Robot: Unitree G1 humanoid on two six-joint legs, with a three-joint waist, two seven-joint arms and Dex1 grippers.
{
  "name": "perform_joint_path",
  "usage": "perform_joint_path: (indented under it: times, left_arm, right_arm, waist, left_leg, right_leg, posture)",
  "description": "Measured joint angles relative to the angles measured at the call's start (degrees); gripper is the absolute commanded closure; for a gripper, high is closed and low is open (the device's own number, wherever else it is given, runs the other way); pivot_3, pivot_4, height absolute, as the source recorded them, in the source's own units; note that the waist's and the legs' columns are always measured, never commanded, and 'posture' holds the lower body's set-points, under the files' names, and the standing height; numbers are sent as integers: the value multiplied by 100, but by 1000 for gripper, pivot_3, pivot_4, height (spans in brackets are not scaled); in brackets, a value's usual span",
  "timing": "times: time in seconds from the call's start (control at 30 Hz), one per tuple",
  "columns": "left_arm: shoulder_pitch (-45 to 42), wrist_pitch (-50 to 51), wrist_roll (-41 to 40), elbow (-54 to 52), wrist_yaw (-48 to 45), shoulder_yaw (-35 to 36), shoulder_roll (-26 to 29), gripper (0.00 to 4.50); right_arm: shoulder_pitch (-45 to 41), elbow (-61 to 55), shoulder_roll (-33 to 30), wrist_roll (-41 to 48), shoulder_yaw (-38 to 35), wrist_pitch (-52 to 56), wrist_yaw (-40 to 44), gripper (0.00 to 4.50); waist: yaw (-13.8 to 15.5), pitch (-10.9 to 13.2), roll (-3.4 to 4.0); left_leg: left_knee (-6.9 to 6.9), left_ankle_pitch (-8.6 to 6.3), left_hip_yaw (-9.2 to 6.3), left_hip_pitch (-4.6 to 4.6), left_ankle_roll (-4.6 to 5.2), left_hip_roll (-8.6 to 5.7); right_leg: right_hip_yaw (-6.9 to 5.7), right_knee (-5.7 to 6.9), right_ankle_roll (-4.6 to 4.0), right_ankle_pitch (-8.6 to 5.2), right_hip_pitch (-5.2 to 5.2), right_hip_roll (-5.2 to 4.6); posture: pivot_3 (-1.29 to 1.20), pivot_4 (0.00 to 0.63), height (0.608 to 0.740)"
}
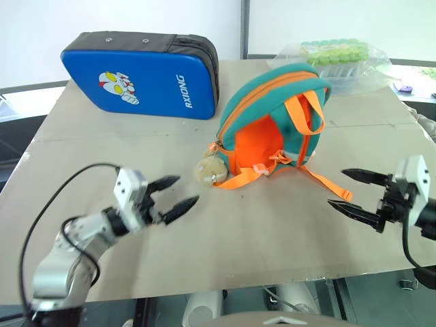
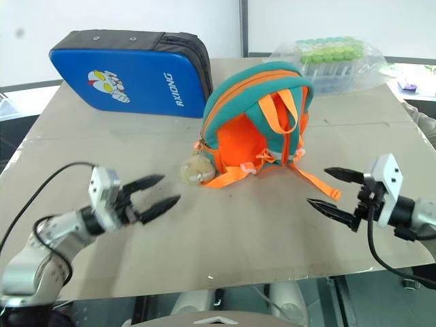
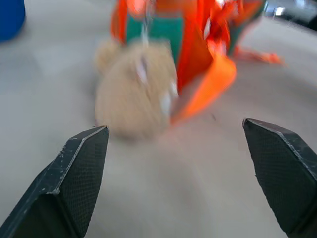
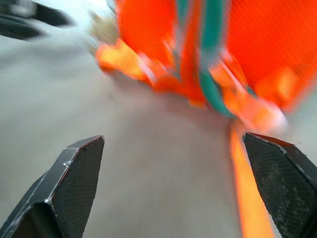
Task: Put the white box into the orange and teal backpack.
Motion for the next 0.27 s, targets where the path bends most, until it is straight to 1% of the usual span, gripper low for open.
perform_joint_path:
  times: [0.13,0.27]
  left_arm:
    - [987,-31,3,-99,-207,589,135,89]
    - [1339,-17,-77,-251,-307,903,141,89]
  right_arm:
    - [632,99,121,-467,-256,-424,49,80]
    - [838,364,160,-721,-534,-722,56,80]
  waist:
    - [16,0,-1]
    - [52,-8,-14]
  left_leg:
    - [1,0,3,3,0,3]
    - [6,0,7,6,0,6]
  right_leg:
    - [0,0,3,-3,0,0]
    - [0,0,3,-3,2,-2]
  posture:
    - [0,150,740]
    - [0,150,740]
